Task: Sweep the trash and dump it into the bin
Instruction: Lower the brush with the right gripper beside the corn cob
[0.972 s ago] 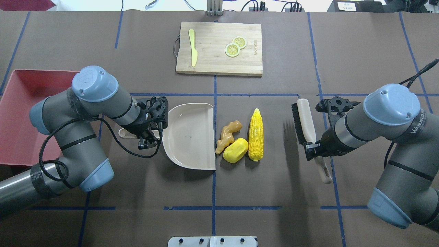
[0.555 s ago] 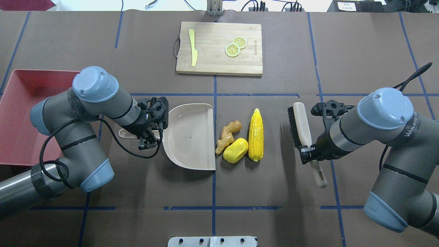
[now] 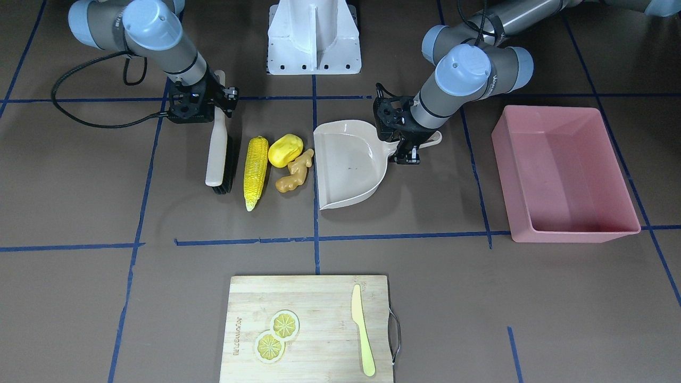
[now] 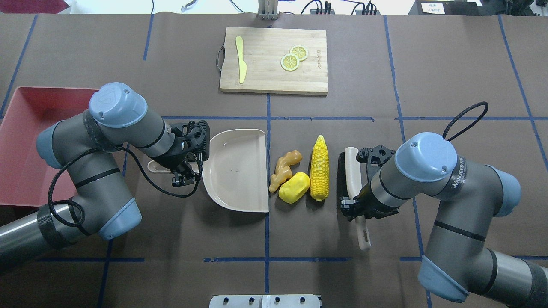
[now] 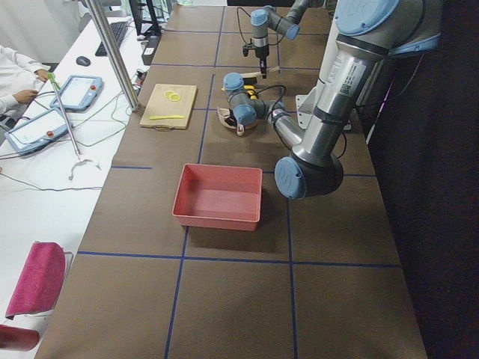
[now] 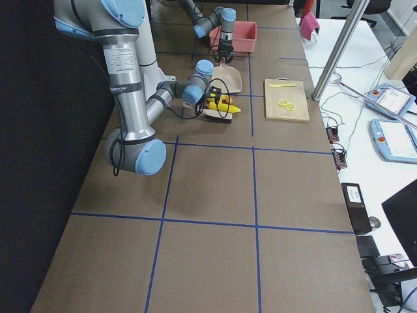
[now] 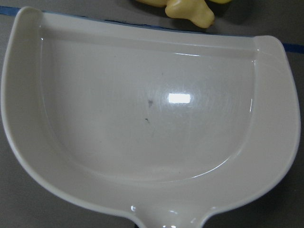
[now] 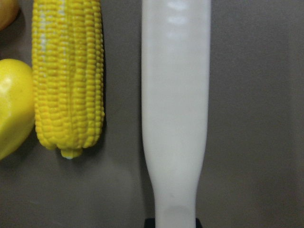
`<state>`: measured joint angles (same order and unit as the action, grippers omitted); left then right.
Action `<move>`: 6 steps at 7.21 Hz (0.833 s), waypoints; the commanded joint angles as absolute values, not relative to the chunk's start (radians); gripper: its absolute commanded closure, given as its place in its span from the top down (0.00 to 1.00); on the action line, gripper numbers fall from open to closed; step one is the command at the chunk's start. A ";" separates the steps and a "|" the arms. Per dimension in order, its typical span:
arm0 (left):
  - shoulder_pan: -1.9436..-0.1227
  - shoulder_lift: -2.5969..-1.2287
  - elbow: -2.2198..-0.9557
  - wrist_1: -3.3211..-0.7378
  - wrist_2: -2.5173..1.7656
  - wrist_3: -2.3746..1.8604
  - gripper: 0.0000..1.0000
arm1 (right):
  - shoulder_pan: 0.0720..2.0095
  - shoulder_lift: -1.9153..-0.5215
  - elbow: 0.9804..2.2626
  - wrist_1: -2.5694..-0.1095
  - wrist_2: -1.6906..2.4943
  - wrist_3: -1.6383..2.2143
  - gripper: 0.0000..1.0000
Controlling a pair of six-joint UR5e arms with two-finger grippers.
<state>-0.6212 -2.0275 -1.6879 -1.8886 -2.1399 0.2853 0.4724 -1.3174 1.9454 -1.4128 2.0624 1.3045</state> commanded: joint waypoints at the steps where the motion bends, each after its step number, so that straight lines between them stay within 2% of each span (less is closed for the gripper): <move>1: -0.621 -2.026 -1.687 -1.888 -2.140 0.285 0.00 | 0.459 -1.275 1.921 -1.413 2.048 1.312 0.00; 6: -0.612 -2.023 -1.684 -1.888 -2.140 0.285 0.00 | 0.433 -1.235 1.905 -1.413 2.040 1.316 0.00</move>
<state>-0.6173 -2.0239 -1.6868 -1.8883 -2.1395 0.2849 0.4349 -1.2405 1.9058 -1.4133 2.0405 1.3150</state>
